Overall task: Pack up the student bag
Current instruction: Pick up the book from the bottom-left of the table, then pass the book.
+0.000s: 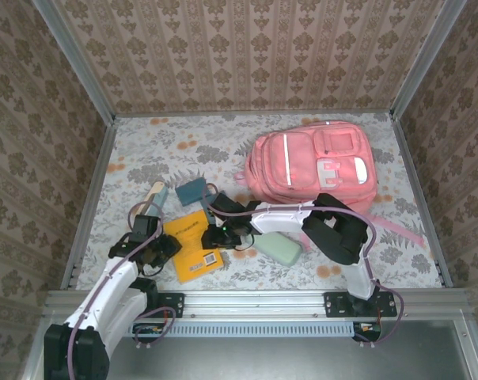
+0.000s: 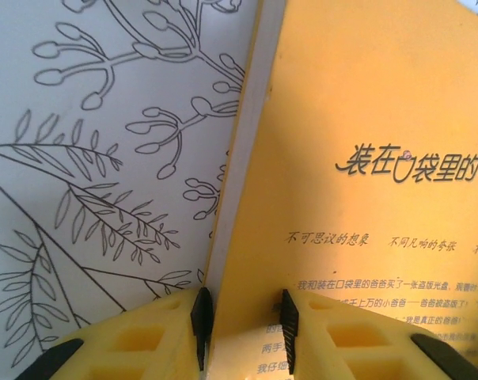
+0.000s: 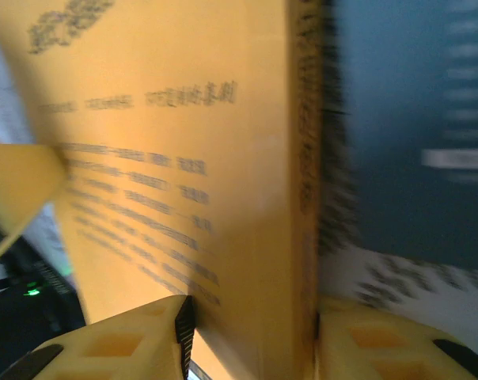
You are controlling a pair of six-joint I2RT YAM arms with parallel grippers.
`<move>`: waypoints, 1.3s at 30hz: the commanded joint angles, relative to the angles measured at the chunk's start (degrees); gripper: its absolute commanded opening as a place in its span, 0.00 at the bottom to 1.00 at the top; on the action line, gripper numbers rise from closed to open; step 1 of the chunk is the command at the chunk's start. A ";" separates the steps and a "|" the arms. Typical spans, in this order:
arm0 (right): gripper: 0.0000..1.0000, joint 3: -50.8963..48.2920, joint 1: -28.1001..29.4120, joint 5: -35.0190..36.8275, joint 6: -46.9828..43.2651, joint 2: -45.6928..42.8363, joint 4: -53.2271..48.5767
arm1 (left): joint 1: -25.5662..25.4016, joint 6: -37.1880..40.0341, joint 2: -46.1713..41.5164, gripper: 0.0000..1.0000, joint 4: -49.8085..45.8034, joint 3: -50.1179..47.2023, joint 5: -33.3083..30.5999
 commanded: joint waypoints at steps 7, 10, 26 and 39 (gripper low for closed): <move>0.20 0.88 1.48 -6.55 3.28 -2.16 14.70 | -0.52 -0.06 -1.63 0.33 -2.67 -0.58 5.97; 0.04 -0.09 0.87 -5.54 3.10 -2.32 12.55 | -0.43 0.36 -1.71 0.34 -3.60 0.78 5.72; 0.00 -10.85 -12.92 -5.33 4.90 -22.70 17.21 | 0.26 -5.07 6.60 0.78 16.88 17.39 19.05; 0.00 -13.17 -21.70 -15.06 17.17 -27.65 36.46 | -3.59 -16.29 20.97 0.75 45.92 24.23 29.81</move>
